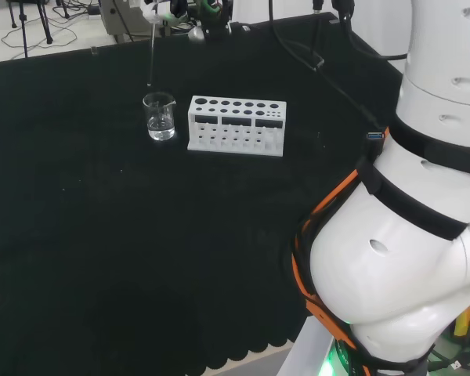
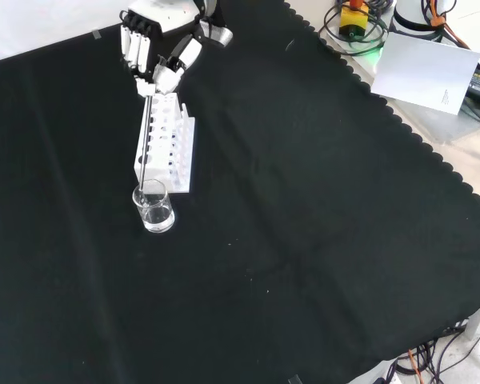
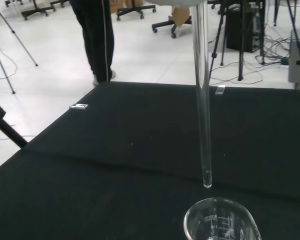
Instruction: Stir in the beaker to the left of the white test tube rack with the glass rod.
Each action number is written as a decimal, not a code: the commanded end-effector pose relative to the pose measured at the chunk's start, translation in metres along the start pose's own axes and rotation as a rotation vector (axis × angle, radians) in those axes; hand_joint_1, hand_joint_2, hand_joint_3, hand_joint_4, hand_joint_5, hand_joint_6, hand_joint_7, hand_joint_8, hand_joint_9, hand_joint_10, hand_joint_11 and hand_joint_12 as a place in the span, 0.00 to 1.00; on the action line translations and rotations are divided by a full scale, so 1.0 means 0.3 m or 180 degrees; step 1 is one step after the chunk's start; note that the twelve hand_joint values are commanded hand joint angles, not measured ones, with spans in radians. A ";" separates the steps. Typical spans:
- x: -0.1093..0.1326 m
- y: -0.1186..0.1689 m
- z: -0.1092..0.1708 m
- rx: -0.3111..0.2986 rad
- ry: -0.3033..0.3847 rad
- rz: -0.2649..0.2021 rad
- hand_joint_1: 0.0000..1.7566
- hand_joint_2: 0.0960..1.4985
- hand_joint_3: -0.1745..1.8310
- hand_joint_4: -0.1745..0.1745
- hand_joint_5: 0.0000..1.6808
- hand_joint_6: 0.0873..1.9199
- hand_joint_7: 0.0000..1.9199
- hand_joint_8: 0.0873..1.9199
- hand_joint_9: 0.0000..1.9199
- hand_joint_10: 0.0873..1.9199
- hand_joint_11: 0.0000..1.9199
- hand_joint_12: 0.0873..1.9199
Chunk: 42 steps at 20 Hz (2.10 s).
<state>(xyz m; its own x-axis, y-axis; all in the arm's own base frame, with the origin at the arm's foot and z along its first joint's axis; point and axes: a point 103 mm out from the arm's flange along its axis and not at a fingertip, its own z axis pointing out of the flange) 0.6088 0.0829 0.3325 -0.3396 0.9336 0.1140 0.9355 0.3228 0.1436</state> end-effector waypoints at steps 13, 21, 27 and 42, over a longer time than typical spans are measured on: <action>-0.047 -0.037 0.057 0.0284 -0.0098 0.0186 0.74 0.72 0.00 0.00 0.82 0.00 0.62 0.51 0.91 0.35 0.72 0.50; -0.066 -0.022 0.069 0.0291 -0.0128 0.0225 0.74 0.72 0.00 0.00 0.82 0.00 0.62 0.51 0.91 0.35 0.72 0.50; -0.093 0.014 0.125 0.0354 -0.0091 0.0190 0.74 0.72 0.00 0.00 0.82 0.00 0.62 0.51 0.91 0.35 0.72 0.50; -0.104 0.047 0.200 0.0594 -0.0044 0.0127 0.74 0.72 0.00 0.00 0.82 0.00 0.62 0.51 0.91 0.35 0.72 0.50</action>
<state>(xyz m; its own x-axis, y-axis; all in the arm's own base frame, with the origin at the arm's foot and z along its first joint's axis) 0.6418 0.0685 0.2750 -0.2944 0.9515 0.0893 0.9542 0.2979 -0.0290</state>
